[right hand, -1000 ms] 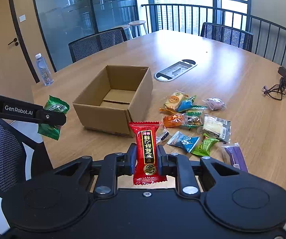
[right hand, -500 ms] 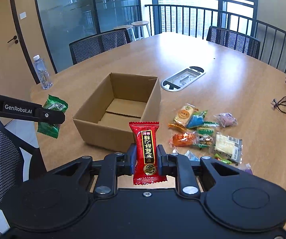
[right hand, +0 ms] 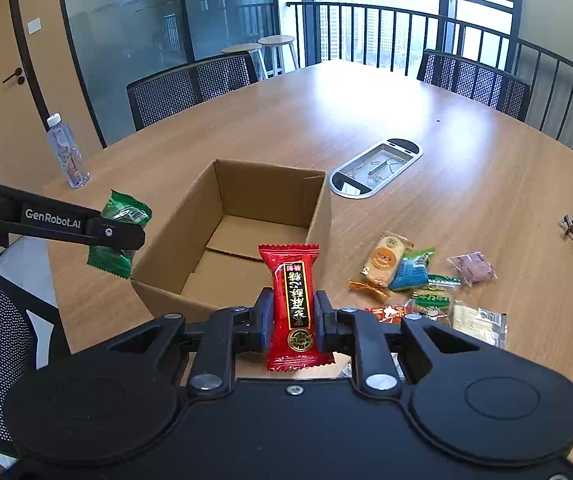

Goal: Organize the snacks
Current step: 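Carry both packets over the cardboard box and release them inside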

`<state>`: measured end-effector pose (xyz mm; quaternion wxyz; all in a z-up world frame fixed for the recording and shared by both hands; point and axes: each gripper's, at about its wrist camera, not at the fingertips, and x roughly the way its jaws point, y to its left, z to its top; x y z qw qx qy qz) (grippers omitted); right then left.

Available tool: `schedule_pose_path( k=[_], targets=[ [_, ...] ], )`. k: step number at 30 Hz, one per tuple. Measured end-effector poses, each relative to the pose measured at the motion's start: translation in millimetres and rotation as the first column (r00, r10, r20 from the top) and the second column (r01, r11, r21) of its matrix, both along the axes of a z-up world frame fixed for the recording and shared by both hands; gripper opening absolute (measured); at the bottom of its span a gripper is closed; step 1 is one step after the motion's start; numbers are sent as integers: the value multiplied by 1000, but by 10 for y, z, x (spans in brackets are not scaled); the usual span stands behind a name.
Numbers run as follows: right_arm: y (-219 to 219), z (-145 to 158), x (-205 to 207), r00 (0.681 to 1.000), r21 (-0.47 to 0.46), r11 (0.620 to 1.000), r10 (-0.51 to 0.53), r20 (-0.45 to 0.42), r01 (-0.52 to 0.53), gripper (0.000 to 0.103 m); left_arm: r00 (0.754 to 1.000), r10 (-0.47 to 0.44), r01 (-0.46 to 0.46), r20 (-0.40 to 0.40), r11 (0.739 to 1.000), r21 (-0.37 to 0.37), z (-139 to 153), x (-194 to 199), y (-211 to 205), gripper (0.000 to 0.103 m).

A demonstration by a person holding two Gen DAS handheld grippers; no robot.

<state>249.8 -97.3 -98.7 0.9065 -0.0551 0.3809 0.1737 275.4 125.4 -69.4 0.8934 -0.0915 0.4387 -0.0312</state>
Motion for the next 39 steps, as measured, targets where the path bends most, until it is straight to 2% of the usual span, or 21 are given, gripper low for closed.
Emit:
schedule_pose_path(
  k=[15,17,30,36,37,39],
  targets=[
    [154,-97,277,999,-40,999,-31,-41,30,20,997,-51,50,-51,998,-31,-220,427,60,27],
    [168,-106,306,999,-41,999,-32,-44,30,20,997,-53,52,-48,998,-28,-216,461,79,30],
    [436,-138,462,998,-24,999,37,-47,-38,21,999,22,-22,-40,1000,-11,-147,348,392,36],
    [570,-111,511,997,-15,997,70,-34,-71,21,997,57,-57,-43,998,4,-121,247,502,49],
    [590,-103,512,997,-14,997,75,-30,-76,21,997,63,-63,-44,998,9,-115,231,518,54],
    [626,-85,502,996,-11,996,84,-16,-84,27,996,76,-75,-43,997,14,-106,200,545,59]
  ],
)
